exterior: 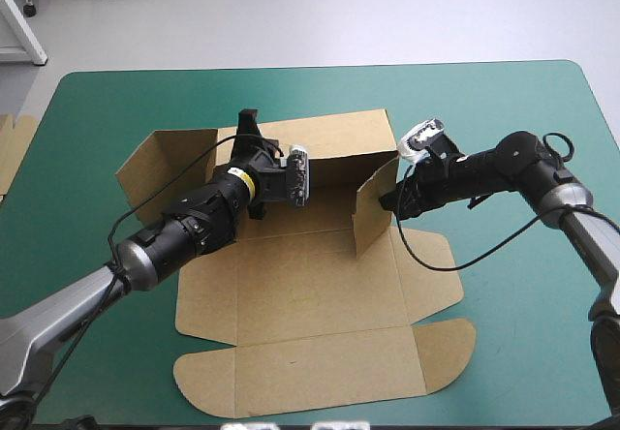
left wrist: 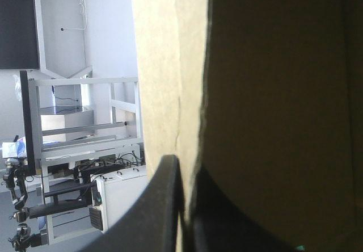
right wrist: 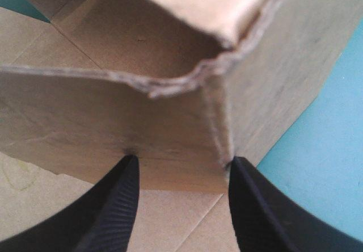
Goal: Fold the box
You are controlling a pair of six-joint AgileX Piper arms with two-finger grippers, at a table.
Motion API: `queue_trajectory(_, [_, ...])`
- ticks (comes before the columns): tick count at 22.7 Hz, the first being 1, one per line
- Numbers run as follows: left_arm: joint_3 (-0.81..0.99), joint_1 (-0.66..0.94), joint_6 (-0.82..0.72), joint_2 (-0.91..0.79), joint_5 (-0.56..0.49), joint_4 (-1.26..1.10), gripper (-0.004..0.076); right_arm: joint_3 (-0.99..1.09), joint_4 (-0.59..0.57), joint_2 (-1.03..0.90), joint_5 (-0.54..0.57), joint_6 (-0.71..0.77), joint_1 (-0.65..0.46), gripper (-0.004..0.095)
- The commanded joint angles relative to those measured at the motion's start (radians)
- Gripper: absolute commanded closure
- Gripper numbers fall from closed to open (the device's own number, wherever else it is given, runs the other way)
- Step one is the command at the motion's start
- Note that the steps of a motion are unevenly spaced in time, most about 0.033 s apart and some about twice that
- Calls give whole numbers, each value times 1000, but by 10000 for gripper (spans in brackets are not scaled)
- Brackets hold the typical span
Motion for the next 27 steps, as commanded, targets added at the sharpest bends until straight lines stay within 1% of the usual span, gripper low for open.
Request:
queue_trajectory(1, [-8, 1, -20, -12, 17, -39, 734, -24, 33, -46, 43, 21, 15, 447])
queue_trajectory(5, [-8, 1, -20, -12, 17, -39, 734, -24, 26, -46, 53, 35, 81, 448])
queue_trajectory(7, [-8, 1, -20, -12, 17, -39, 734, -24, 26, -46, 27, 73, 103, 449])
queue_trajectory(8, [-8, 1, -20, -12, 17, -39, 734, -24, 33, -46, -7, 113, 114, 449])
queue_trajectory(9, [-8, 1, -20, -12, 17, -39, 734, -24, 45, -46, -26, 123, 119, 449])
queue_trajectory(10, [-8, 1, -20, -12, 17, -39, 734, -24, 85, -47, -46, 149, 124, 449])
queue_trajectory(11, [-8, 1, -20, -12, 20, -39, 734, -24, 86, -51, -53, 173, 124, 449])
queue_trajectory(13, [-8, 1, -20, -12, 32, -39, 734, -24, 2, -80, -109, 252, 123, 449])
queue_trajectory(14, [-8, 1, -20, -12, 38, -39, 734, -30, -39, -100, -111, 290, 123, 449])
queue_trajectory(15, [-8, 1, -20, -12, 42, -39, 734, -35, -74, -126, -93, 328, 123, 449])
queue_trajectory(17, [-8, 1, -20, -12, 42, -39, 734, -33, -104, -168, -53, 358, 123, 449])
queue_trajectory(22, [-8, 1, -20, -12, 42, -39, 734, -33, -74, -186, -53, 365, 123, 450])
queue_trajectory(27, [-8, 1, -20, -12, 42, -39, 734, -33, -62, -186, -130, 360, 123, 450])
